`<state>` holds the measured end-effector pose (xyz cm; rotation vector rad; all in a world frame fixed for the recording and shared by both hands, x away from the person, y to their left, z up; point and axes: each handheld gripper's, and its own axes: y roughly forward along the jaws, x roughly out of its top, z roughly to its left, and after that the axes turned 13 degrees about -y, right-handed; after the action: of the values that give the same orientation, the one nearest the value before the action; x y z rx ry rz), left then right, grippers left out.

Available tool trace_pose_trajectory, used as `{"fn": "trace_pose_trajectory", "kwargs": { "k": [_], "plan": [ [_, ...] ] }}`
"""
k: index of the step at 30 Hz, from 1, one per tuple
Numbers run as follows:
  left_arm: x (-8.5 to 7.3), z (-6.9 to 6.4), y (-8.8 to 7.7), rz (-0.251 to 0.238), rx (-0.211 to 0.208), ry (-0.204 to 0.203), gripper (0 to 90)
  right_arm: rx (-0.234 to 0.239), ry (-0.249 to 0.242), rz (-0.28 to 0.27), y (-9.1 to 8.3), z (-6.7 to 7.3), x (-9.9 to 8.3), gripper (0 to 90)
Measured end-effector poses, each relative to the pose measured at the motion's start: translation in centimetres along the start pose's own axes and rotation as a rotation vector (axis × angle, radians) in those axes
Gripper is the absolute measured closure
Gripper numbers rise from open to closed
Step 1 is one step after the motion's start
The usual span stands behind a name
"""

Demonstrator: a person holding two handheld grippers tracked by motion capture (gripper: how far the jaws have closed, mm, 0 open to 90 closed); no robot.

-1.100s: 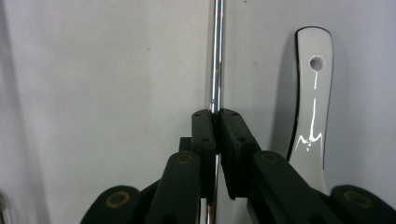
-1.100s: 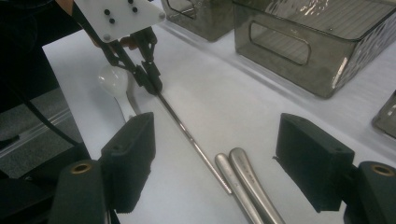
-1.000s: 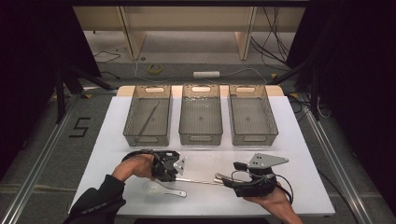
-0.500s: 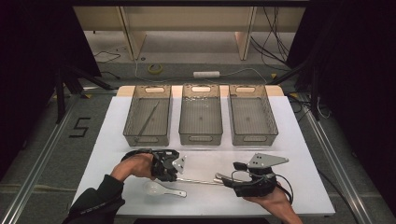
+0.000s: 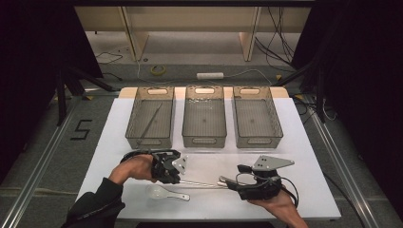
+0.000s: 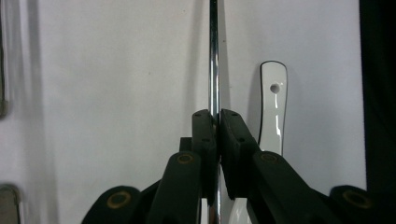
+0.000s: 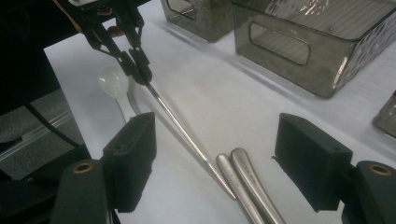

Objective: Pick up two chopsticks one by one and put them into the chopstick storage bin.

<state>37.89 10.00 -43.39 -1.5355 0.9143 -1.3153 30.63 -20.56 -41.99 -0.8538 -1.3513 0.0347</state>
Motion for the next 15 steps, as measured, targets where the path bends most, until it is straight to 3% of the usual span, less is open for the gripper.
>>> {"fn": "trace_pose_trajectory", "kwargs": {
  "k": [6,11,15],
  "plan": [
    [-0.1,-0.5,-0.7,-0.01,-0.01,0.004,84.5,0.0,-0.001,0.002,0.0,0.0,0.0,30.3],
    [-0.6,-0.5,-1.6,-0.046,-0.014,-0.016,84.5,-0.001,0.005,0.0,0.0,-0.1,0.0,30.3],
    [-1.1,0.0,-2.9,-0.115,0.029,-0.064,84.5,-0.011,0.008,-0.017,-0.2,-0.2,0.0,30.3]
  ]
}}
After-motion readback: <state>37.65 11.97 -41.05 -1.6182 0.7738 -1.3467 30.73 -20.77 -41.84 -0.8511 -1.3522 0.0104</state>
